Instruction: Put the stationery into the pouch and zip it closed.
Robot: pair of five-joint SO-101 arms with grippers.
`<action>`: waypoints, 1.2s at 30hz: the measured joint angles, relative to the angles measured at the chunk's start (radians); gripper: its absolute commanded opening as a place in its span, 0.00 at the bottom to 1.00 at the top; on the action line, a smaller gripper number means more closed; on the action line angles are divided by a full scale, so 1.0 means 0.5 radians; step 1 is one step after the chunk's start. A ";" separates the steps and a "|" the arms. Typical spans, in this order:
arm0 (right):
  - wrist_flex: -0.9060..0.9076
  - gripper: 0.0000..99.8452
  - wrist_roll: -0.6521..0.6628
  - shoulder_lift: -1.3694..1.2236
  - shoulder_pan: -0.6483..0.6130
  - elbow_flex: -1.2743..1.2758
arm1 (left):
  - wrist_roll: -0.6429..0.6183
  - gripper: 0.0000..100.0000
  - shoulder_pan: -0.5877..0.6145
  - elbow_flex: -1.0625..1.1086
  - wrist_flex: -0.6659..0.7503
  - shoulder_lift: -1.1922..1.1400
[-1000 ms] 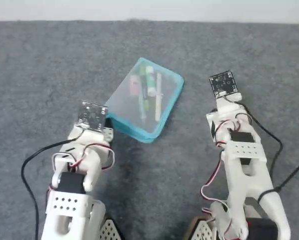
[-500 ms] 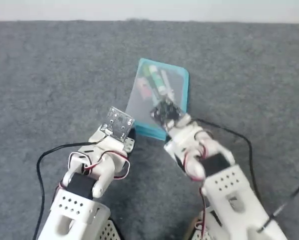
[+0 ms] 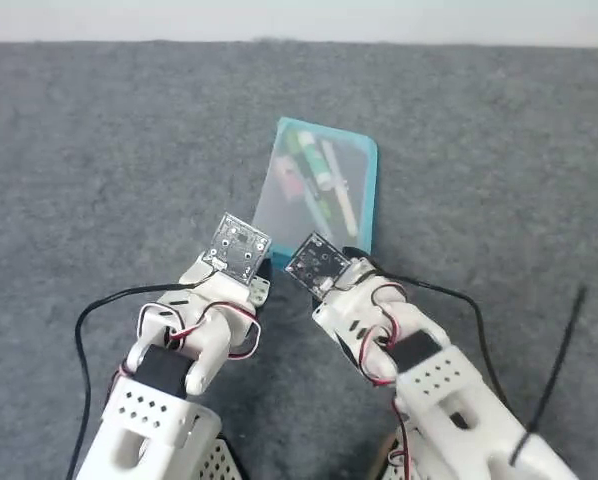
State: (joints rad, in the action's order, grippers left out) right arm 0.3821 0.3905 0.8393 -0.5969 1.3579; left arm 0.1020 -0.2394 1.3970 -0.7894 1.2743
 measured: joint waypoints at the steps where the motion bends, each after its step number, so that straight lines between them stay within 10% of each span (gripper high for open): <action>1: -0.040 0.21 0.000 -0.074 0.000 -0.031 | 0.000 0.01 0.000 0.000 0.000 0.000; 14: -0.252 0.00 0.371 -1.003 0.123 -0.620 | -0.012 0.01 0.000 0.000 -0.034 0.000; 36: -0.350 0.01 0.350 -1.105 0.841 -0.663 | -0.003 0.01 -0.018 0.000 -0.034 0.000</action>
State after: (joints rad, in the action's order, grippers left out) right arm 0.2071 0.5654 0.2869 -0.1765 1.0265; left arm 0.1005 -0.2486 1.3970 -0.8063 1.2743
